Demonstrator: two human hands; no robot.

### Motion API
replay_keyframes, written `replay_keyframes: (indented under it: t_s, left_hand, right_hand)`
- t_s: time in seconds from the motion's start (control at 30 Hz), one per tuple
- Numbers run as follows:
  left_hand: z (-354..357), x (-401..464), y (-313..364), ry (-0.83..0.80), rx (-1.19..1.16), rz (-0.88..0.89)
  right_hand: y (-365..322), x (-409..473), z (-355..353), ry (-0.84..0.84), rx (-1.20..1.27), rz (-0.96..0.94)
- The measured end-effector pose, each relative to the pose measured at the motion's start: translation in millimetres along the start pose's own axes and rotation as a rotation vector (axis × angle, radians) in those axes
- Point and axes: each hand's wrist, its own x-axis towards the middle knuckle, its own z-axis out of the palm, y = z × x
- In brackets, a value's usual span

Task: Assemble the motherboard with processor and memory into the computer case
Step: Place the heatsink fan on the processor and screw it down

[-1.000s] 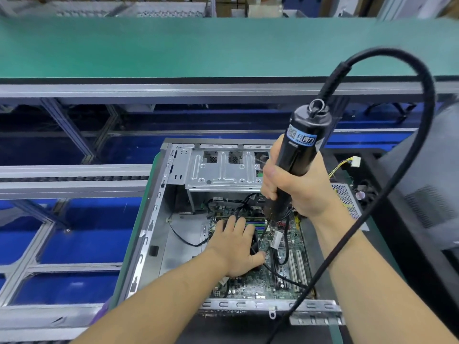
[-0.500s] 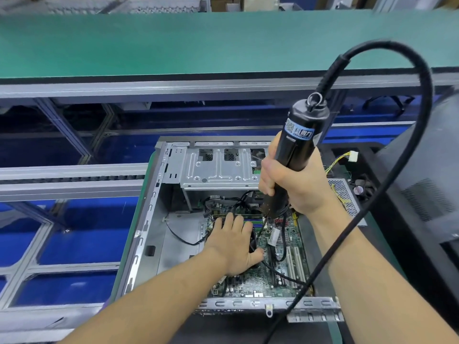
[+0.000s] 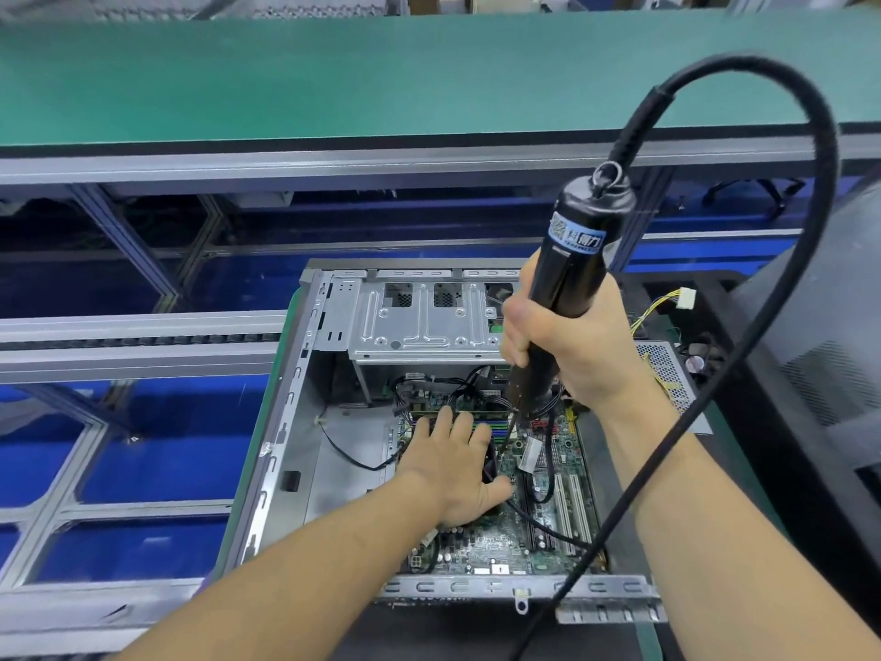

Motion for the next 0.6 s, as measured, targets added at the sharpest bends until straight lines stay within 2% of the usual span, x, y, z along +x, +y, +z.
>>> replay_keyframes:
  t_s: [0.3, 0.47, 0.6]
  left_hand:
    - [3, 0, -1, 0.026, -0.007, -0.007]
    - [2, -1, -1, 0.045, -0.006, -0.003]
    - [1, -2, 0, 0.042, 0.008, -0.003]
  right_hand:
    - [-3, -14, 13, 0.223, -0.120, -0.050]
    - [-3, -14, 13, 0.243, -0.106, -0.069]
    - [0, -10, 8, 0.194, -0.081, -0.072]
